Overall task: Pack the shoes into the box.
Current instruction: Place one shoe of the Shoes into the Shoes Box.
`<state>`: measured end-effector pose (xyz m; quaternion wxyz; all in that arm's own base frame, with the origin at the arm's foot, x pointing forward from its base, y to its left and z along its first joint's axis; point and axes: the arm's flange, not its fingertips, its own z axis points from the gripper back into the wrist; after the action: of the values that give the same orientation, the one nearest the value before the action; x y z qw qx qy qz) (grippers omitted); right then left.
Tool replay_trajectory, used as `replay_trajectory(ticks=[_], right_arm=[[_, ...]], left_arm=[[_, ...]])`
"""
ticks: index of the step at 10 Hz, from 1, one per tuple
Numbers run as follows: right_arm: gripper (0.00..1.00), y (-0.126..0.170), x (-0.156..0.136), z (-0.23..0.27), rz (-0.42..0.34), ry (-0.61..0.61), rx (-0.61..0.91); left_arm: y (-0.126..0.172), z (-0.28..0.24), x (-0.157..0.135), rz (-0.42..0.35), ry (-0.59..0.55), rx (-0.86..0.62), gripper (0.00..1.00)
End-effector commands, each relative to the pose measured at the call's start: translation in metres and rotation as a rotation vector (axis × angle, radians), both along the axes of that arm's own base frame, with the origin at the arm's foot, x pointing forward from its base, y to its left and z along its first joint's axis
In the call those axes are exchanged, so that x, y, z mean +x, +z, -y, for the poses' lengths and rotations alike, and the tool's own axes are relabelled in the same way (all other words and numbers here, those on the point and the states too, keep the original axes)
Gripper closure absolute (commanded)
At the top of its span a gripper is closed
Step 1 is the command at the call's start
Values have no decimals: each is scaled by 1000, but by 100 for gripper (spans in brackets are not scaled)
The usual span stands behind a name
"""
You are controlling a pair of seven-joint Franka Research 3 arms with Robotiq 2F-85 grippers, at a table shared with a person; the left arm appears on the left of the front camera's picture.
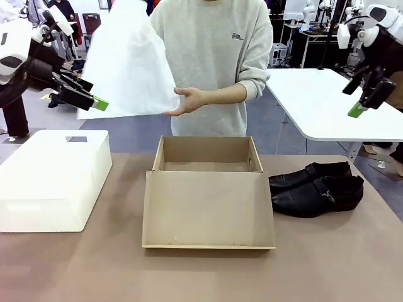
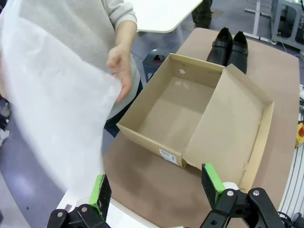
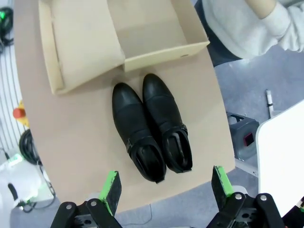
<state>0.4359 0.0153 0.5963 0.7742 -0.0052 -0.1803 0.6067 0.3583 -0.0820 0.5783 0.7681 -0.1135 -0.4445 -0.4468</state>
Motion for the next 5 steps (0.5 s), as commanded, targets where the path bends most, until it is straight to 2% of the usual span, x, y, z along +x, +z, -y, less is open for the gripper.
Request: replay_trajectory(ticks=[1,2,3,4,5], right_arm=[[0,6,13,11,-22,66,-55],[0,5,19,15,-43,74,-59],[0,3,23,18,-61,30,-60],[0,-2,11,10,-25,42,-30],[0,-2,11,10,-25,42,-30]], left_arm=[[0,0,0,0,-5,-8,0],[0,0,0,0,-5,-8,0],[0,0,0,0,-5,-8,0],[0,0,0,0,-5,-8,0],[0,0,0,0,-5,-8,0]])
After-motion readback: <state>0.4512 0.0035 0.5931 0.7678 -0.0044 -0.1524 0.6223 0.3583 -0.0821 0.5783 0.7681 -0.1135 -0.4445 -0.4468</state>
